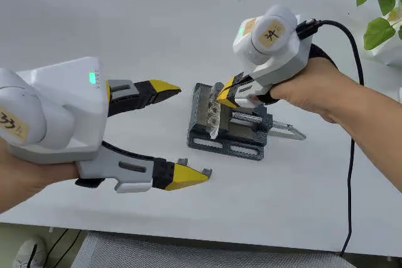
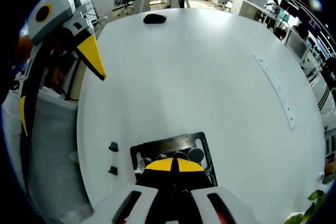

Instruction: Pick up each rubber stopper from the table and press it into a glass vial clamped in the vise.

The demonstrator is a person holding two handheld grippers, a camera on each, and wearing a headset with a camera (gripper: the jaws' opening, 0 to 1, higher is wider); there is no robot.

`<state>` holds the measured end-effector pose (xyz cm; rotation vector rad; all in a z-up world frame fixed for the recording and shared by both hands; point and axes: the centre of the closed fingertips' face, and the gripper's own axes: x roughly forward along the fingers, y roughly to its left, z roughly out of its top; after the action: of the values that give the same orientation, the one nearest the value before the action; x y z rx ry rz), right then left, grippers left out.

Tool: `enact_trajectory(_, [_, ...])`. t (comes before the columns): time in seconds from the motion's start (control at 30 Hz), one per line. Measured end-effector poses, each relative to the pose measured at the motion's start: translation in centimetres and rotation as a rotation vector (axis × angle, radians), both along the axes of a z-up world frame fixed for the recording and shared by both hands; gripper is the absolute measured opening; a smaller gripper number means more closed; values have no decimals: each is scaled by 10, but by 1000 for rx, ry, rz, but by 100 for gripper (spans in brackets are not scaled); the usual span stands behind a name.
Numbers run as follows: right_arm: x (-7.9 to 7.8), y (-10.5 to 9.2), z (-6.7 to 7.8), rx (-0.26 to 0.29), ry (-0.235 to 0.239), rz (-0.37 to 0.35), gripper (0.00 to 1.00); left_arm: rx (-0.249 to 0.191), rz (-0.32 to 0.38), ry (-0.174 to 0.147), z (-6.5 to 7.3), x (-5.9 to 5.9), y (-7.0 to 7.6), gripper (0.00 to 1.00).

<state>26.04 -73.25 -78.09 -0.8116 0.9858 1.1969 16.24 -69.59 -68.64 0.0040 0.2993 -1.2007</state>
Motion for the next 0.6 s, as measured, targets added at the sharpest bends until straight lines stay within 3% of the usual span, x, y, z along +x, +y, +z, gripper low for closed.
enact_trajectory(0.23, [2,-1,1,63,6,-66,0,13,0,-9,4,0,2,76])
enact_trajectory(0.6, [6,-5,11,87,-32,-69,0,42,17,-18,6,1,8,79])
